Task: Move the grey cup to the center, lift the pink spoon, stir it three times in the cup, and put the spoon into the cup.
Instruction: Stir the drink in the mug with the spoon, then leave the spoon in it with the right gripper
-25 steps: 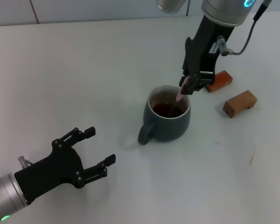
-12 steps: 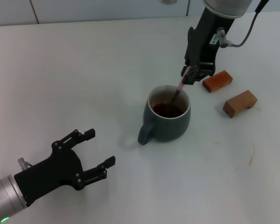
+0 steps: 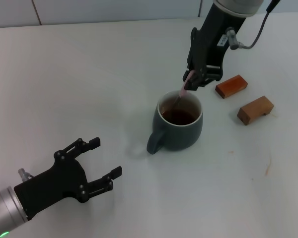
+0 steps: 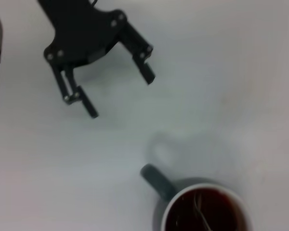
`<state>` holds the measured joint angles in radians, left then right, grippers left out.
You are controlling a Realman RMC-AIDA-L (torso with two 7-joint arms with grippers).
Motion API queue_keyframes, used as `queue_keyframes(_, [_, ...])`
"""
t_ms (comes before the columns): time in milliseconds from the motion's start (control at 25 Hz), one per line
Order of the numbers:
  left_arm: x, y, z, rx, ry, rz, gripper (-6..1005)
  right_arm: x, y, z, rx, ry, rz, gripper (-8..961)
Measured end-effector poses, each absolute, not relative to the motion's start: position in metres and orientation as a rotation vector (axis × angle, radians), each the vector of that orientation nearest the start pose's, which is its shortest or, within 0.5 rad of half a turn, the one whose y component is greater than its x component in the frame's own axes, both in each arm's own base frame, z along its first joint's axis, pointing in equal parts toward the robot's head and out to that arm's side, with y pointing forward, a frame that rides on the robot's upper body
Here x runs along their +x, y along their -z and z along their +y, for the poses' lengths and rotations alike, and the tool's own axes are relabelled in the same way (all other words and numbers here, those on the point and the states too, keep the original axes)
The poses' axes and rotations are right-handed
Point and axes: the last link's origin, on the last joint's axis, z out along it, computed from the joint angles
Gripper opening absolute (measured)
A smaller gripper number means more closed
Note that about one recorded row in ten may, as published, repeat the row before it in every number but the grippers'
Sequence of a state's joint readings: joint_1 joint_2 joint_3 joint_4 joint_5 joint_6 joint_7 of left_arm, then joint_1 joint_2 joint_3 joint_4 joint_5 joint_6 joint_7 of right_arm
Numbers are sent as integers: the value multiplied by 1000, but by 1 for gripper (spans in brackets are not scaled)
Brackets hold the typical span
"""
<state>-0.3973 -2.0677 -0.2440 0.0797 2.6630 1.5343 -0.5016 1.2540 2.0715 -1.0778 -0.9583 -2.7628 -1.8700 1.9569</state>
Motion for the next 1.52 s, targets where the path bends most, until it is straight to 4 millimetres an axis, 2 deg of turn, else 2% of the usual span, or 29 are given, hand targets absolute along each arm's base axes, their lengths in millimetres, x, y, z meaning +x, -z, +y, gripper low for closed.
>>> queue_keyframes(360, [-314, 69, 232, -2511, 842, -370, 855, 53, -11, 410, -2921, 919, 21, 117])
queue_keyframes(680, [-313, 68, 233, -2513, 841, -368, 855, 56, -11, 402, -2963, 968, 26, 116])
queue_keyframes(840, [-313, 68, 234, -2513, 841, -369, 855, 51, -8, 398, -3016, 928, -9, 115])
queue_keyframes(1080, [-313, 68, 234, -2513, 841, -371, 855, 49, -4, 407, -2970, 884, -34, 116])
queue_keyframes(1320, [-314, 68, 232, -2510, 839, -375, 855, 55, -6, 408, -2926, 962, 0, 116])
queue_keyframes(1520, [-314, 69, 232, -2508, 839, -378, 855, 54, -8, 400, -2966, 1001, 11, 117])
